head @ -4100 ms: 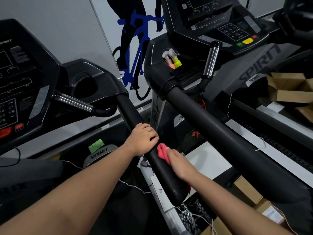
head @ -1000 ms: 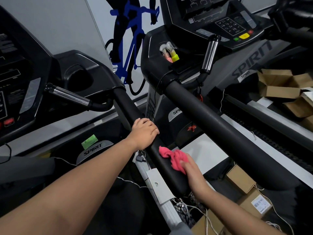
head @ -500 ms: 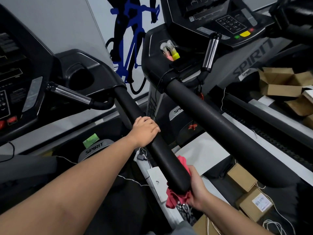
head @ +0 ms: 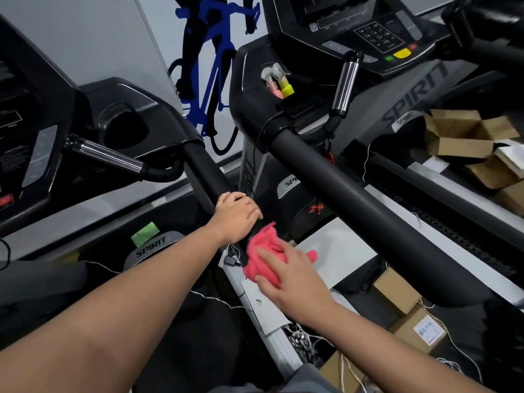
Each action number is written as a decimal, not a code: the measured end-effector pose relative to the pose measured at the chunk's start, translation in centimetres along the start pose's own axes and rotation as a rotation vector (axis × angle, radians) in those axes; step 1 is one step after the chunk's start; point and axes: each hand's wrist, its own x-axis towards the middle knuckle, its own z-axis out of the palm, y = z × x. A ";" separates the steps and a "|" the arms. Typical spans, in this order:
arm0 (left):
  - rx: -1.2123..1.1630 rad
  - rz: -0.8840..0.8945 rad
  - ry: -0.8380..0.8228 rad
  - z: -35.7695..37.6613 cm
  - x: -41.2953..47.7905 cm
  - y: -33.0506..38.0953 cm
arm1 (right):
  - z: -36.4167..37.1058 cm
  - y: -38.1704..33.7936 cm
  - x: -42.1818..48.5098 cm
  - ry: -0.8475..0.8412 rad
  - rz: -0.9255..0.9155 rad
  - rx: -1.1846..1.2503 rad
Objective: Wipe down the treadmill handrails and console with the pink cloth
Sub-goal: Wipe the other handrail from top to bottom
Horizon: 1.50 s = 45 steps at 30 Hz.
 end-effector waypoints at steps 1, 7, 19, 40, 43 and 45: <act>-0.003 0.009 -0.023 -0.2 0.0 0.0 | 0.2 -0.8 0.4 0.037 -0.070 -0.122; 0.012 0.009 -0.084 -0.5 0.2 -0.2 | 2.3 -2.6 0.3 0.080 -0.348 -0.808; 0.006 0.007 -0.120 -0.6 -0.2 0.0 | -0.3 1.7 -1.6 0.015 -1.038 -0.937; 0.048 0.009 -0.115 -1.0 -0.7 0.6 | -0.6 0.0 -1.1 -0.209 -1.110 -1.126; 0.055 0.005 -0.103 -0.9 -0.7 0.7 | -0.5 3.5 -1.0 -0.009 -1.231 -0.669; 0.062 0.004 -0.092 -0.8 -0.7 0.8 | 0.0 4.7 -1.2 0.107 -1.173 -0.408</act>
